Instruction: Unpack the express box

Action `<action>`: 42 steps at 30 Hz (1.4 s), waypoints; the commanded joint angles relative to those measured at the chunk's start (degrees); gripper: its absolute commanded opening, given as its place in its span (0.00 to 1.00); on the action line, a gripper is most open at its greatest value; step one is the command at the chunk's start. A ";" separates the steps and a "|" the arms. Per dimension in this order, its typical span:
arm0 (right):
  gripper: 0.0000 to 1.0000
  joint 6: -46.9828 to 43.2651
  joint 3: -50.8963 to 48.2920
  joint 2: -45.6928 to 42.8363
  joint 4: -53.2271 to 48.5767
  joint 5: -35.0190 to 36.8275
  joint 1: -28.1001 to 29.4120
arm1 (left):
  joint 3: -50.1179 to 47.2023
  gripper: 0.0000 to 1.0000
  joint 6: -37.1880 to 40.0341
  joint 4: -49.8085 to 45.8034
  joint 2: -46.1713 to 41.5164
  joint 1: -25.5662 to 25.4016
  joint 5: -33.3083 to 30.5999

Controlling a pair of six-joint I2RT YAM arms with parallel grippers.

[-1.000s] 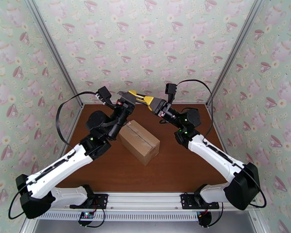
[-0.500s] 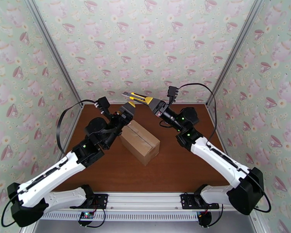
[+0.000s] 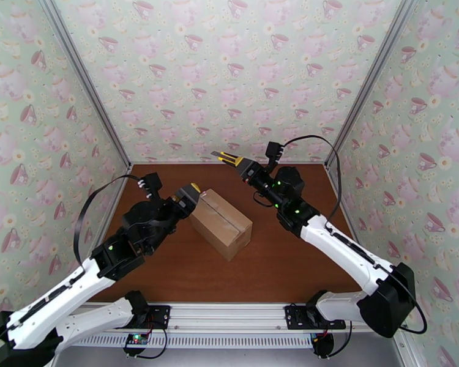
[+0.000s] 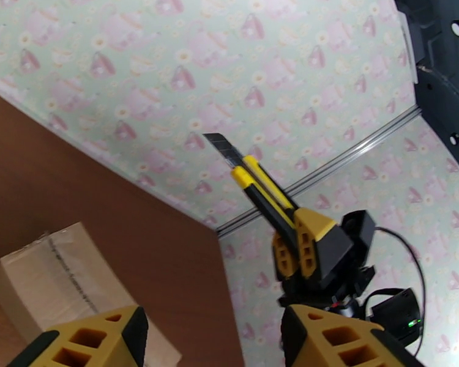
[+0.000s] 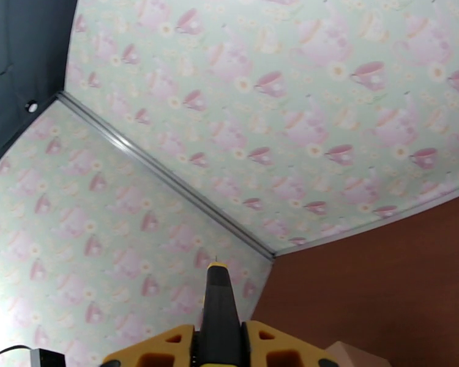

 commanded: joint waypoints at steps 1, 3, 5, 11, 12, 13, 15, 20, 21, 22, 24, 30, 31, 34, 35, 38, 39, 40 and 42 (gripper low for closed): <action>0.00 -8.16 3.45 -4.51 -7.29 6.37 0.10 | -1.20 0.65 -0.88 -7.36 2.04 2.70 4.86; 0.00 -10.18 3.83 -6.02 -9.88 6.68 -0.19 | -1.38 0.67 -0.80 -8.11 4.03 4.75 7.97; 0.00 -11.98 4.01 -7.91 -12.78 6.38 -0.29 | -1.67 0.69 -0.49 -8.59 5.60 6.66 10.27; 0.00 -15.63 4.21 -11.75 -19.75 3.46 -0.43 | -5.96 0.74 0.78 -8.20 8.42 11.87 15.95; 0.00 -15.95 4.00 -12.49 -20.60 3.46 -0.42 | -6.38 0.75 0.79 -8.20 9.21 12.54 16.51; 0.00 -16.37 3.57 -13.41 -20.97 3.56 -0.39 | -7.03 0.76 0.94 -7.66 9.84 13.00 16.99; 0.00 -16.85 2.86 -14.73 -21.52 3.87 -0.37 | -7.75 0.79 0.97 -6.80 11.18 13.72 17.41; 0.00 -17.62 2.91 -15.83 -22.10 3.18 -0.52 | -6.66 0.81 3.60 -6.24 15.35 14.67 18.08; 0.00 -17.83 3.11 -15.75 -22.18 2.76 -0.52 | -5.77 0.81 4.10 -7.28 16.27 14.78 18.00; 0.00 -17.91 3.24 -15.74 -22.27 2.47 -0.55 | -4.82 0.81 4.81 -8.11 17.04 14.96 17.92; 0.00 -17.95 3.28 -15.76 -22.41 2.29 -0.56 | -3.01 0.79 6.41 -9.64 17.64 15.07 17.65; 0.00 -18.39 2.87 -16.02 -22.49 2.29 -0.56 | 3.42 0.79 12.61 -14.76 18.65 16.14 14.65; 0.00 -18.37 2.83 -15.98 -22.54 2.27 -0.54 | 4.42 0.79 13.72 -15.56 19.26 16.63 14.33; 0.00 -18.52 2.95 -15.92 -22.78 1.98 -0.64 | 6.41 0.79 16.92 -15.69 21.11 18.84 14.27; 0.00 -18.46 2.91 -15.87 -22.80 1.73 -0.66 | 6.87 0.80 18.07 -14.94 21.89 19.73 14.85; 0.00 -18.29 2.87 -15.94 -22.89 1.26 -0.70 | 8.76 0.78 21.42 -12.43 26.20 23.75 18.82; 0.00 -18.32 2.89 -15.92 -22.98 1.12 -0.72 | 9.56 0.77 22.40 -11.28 28.17 25.18 20.48; 0.00 -18.27 2.96 -16.04 -23.14 1.02 -0.74 | 10.49 0.77 22.70 -10.66 30.26 26.41 21.58; 0.00 -18.01 2.84 -16.50 -23.48 0.99 -0.73 | 12.21 0.76 23.94 -9.17 34.10 28.14 23.66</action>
